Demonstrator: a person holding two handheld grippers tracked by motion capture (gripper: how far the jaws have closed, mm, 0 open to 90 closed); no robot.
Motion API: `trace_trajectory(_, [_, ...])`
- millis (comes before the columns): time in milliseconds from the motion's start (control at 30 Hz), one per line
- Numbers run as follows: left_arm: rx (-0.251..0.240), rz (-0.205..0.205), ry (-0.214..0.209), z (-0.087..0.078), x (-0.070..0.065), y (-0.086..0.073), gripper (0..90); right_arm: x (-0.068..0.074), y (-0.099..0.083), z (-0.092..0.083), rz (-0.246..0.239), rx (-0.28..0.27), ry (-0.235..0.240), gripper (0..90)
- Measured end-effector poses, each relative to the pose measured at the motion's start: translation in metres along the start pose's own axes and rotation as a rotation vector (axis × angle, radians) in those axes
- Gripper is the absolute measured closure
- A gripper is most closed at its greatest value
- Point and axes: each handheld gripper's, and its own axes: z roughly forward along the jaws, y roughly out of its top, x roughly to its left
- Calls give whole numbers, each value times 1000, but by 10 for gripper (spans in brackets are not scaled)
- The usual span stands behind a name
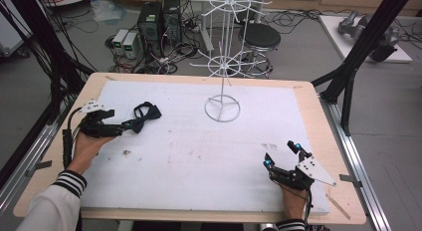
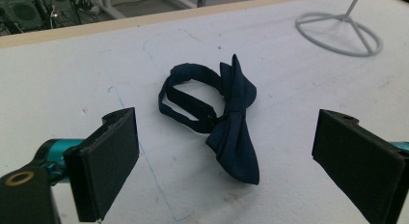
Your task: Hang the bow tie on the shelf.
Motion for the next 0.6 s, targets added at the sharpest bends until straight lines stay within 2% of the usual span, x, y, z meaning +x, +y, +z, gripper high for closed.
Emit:
trace_trajectory(67, [10, 1, -5, 2, 0, 1, 110, 0, 0, 0, 2, -1, 0, 91])
trace_trajectory(267, [94, 18, -23, 11, 0, 5, 148, 0, 0, -1, 6, 0, 1, 91])
trace_trajectory(433, [121, 18, -32, 15, 1, 5, 179, 0, 0, -1, 8, -3, 1, 91])
trace_trajectory(467, [138, 22, -36, 18, 1, 6, 219, 0, 0, -1, 7, -4, -2, 91])
trace_trajectory(600, [157, 17, -25, 20, 3, 6, 245, 0, 0, -1, 11, -7, -2, 91])
